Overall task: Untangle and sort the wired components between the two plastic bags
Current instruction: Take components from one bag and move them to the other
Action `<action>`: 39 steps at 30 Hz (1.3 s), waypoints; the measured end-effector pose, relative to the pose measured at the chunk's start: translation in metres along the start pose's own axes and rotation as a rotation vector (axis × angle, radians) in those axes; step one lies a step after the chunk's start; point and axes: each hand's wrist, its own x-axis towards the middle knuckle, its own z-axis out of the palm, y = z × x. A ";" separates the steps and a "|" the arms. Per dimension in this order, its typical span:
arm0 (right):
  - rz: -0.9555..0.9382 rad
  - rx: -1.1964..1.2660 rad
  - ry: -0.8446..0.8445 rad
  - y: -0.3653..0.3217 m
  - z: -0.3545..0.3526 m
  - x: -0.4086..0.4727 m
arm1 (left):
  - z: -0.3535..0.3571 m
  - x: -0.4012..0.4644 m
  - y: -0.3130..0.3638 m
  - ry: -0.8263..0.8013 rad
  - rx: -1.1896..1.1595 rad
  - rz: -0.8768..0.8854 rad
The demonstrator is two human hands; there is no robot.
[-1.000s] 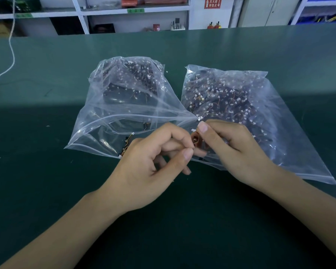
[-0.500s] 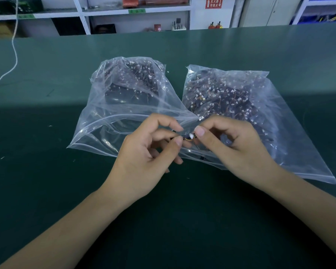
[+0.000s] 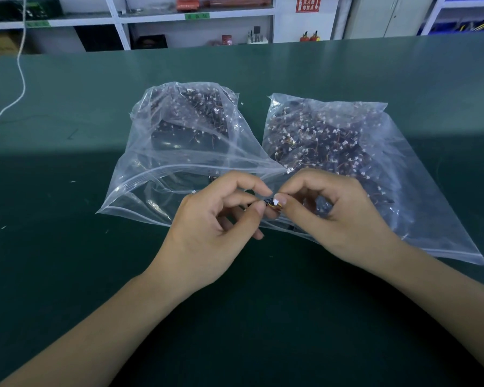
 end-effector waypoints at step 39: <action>-0.149 -0.347 -0.023 0.006 -0.008 0.001 | -0.001 -0.001 -0.003 0.007 0.405 0.125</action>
